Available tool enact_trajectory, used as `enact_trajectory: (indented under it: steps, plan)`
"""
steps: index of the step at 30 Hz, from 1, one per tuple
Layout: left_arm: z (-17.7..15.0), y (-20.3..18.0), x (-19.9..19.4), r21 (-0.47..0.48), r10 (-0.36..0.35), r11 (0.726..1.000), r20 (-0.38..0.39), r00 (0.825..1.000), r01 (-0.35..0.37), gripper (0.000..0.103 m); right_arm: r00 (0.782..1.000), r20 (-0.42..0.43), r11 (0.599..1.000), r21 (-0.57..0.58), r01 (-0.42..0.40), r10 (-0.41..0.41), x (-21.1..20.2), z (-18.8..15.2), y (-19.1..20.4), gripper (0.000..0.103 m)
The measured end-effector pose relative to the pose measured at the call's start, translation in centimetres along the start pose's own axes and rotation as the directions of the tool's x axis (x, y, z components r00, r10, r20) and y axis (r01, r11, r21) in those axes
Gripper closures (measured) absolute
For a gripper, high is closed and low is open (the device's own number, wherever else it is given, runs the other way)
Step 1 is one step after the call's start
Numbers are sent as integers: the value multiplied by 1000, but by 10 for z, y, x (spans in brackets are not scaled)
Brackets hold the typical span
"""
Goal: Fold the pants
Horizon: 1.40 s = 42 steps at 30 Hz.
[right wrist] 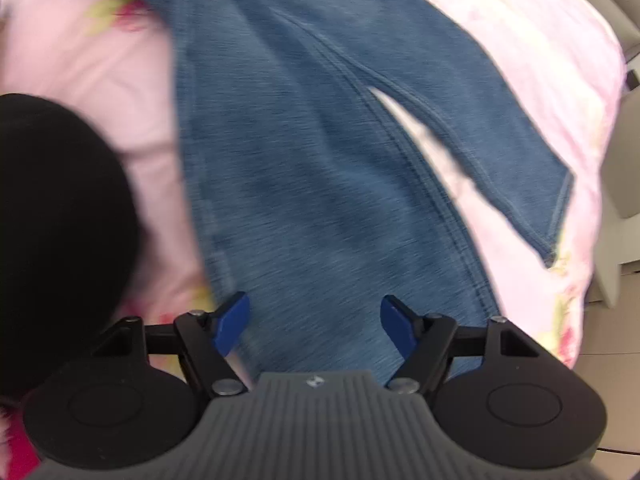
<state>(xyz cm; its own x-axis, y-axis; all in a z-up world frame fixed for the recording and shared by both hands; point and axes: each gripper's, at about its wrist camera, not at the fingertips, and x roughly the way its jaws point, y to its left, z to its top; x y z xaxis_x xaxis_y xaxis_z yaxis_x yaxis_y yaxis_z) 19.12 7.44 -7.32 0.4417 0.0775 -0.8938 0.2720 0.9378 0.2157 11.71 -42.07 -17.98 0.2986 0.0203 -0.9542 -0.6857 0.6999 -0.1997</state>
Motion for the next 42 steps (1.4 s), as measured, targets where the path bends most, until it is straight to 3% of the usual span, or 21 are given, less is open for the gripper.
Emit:
enact_trajectory:
  steps: [3,6,8,10,14,18,20,24,29,35,38,42]
  plan:
    - [0,0,0,3,3,1000,-2,1000,-3,77,998,-41,998,-26,-50,49,1,-10,13,38]
    - [-1,-1,-1,9,3,1000,-2,1000,-3,77,998,-40,997,-50,53,-55,8,-16,24,65]
    - [-3,0,-1,11,0,1000,-2,1000,0,77,998,-14,998,7,65,-64,5,-16,19,92]
    - [-6,-1,-1,20,-2,1000,-5,1000,2,77,996,9,996,32,84,-85,-5,-14,14,101]
    - [-14,-4,0,41,-5,999,-15,1000,6,77,972,76,973,82,215,-221,-36,-8,-7,102]
    - [-26,-5,1,19,0,1000,-3,1000,0,77,906,123,900,228,371,-405,-75,7,-51,103]
    - [-35,-5,-3,-25,25,999,42,999,-23,77,878,138,867,288,407,-458,-88,15,-69,103]
    - [-54,-8,-9,-148,66,988,131,989,-46,76,824,131,815,295,499,-551,-97,38,-80,103]
    - [-59,-4,-15,-215,108,975,220,969,-59,77,785,92,774,273,571,-612,-99,71,-85,103]
    - [-16,14,-42,-256,128,966,317,940,-45,79,755,23,730,273,626,-655,-99,98,-102,103]
    - [12,20,-37,-251,136,966,317,939,-55,80,749,-16,720,259,643,-663,-87,119,-121,103]
    - [47,32,-7,-254,133,965,264,955,-65,81,747,-50,716,252,651,-663,-60,150,-147,103]
